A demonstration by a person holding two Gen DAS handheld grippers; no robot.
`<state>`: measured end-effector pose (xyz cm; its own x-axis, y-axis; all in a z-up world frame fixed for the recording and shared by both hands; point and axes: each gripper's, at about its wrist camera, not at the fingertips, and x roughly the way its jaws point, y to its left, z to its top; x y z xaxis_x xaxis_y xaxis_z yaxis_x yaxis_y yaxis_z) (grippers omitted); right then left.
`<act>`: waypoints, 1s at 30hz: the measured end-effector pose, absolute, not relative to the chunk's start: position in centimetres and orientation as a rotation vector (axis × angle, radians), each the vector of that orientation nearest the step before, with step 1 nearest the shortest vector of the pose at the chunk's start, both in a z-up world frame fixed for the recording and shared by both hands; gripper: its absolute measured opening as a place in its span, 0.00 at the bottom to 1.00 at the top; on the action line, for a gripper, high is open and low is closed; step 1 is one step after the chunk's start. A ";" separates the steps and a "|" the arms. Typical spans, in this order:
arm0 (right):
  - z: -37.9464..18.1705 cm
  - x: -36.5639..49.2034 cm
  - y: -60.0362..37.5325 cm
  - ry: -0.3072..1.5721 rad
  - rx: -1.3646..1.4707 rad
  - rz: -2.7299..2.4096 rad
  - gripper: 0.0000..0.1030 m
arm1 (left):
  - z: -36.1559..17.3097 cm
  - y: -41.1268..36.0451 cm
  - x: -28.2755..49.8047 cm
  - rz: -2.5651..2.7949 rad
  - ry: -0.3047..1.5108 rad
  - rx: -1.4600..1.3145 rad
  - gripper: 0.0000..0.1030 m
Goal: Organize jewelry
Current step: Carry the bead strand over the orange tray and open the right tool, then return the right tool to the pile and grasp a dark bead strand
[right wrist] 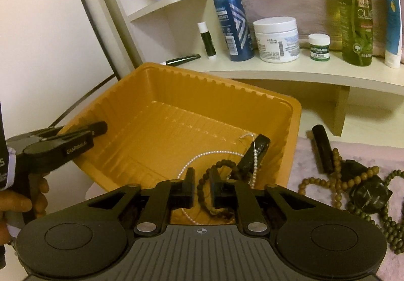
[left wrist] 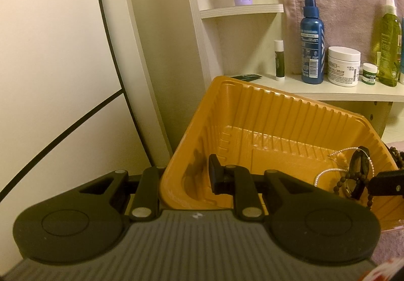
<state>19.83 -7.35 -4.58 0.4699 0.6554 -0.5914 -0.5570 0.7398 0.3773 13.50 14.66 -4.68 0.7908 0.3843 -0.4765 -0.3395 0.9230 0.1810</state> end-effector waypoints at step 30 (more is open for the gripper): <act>-5.7 17.7 -18.8 0.805 0.194 0.496 0.46 | -4.5 14.5 13.3 0.394 0.526 0.096 0.18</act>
<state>17.66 -18.83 -5.67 0.5868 0.4949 -0.6409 -0.3502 0.8688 0.3502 13.28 14.47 -4.54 0.7918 0.3903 -0.4698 -0.3415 0.9206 0.1892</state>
